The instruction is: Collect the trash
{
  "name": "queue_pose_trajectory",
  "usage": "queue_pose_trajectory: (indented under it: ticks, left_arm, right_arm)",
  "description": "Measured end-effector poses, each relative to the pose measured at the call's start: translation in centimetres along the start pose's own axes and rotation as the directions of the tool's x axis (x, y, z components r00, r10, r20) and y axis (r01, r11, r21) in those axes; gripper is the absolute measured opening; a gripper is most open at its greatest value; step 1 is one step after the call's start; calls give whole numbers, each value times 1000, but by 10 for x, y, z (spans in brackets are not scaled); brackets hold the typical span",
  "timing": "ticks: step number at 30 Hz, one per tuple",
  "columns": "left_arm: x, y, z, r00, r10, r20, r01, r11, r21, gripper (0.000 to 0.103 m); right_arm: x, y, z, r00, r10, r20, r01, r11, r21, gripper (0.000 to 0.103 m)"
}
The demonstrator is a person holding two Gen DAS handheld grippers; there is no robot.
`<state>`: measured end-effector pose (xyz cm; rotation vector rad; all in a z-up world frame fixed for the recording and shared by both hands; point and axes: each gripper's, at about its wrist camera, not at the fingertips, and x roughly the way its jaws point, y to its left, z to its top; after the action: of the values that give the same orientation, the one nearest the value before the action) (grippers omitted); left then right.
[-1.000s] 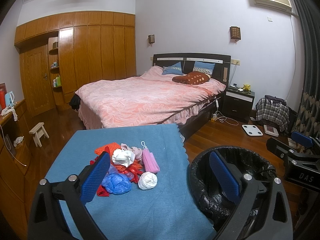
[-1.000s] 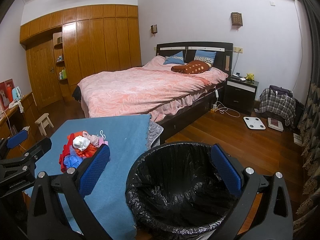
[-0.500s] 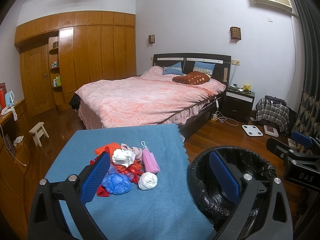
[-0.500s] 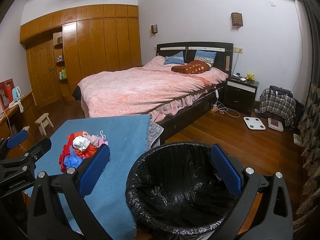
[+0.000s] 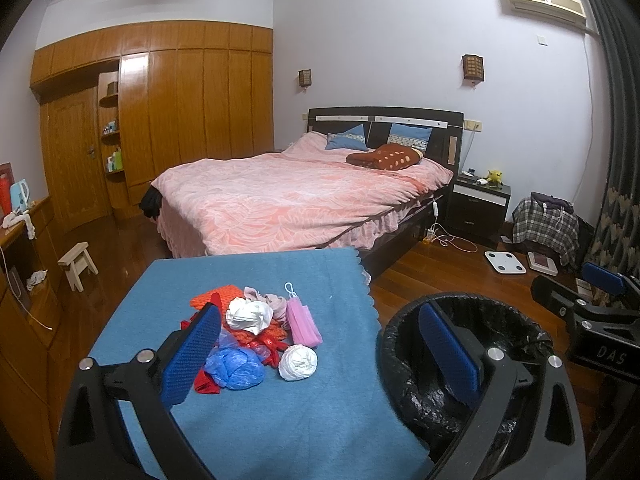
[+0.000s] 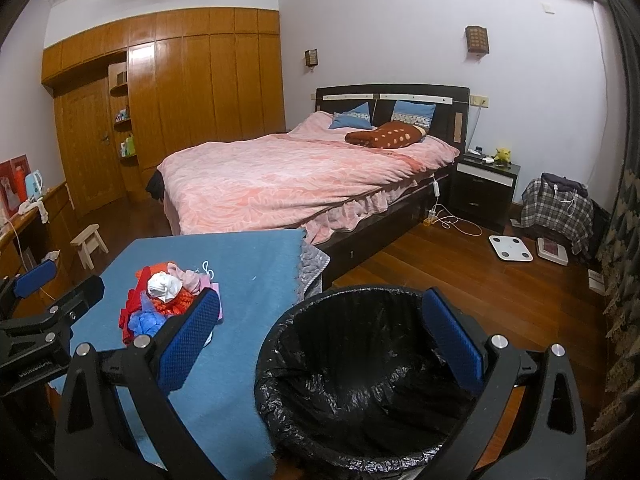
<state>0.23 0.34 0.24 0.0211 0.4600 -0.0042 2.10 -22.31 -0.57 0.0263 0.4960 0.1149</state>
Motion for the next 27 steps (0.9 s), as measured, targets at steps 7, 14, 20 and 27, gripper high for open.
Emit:
queue_pose_trajectory:
  ticks: [7, 14, 20, 27]
  left_arm:
    - [6, 13, -1, 1000, 8, 1, -8, 1000, -20, 97]
    - [20, 55, -13, 993, 117, 23, -117, 993, -12, 97]
    - [41, 100, -30, 977, 213, -6, -213, 977, -34, 97]
    - [67, 137, -54, 966, 252, -63, -255, 965, -54, 97]
  right_arm:
    - [10, 10, 0, 1000, 14, -3, -14, 1000, -2, 98]
    - [49, 38, -13, 998, 61, -29, -62, 998, -21, 98]
    - [84, 75, -18, 991, 123, -60, -126, 991, -46, 98]
    - [124, 124, -35, 973, 202, -110, -211, 975, -76, 98]
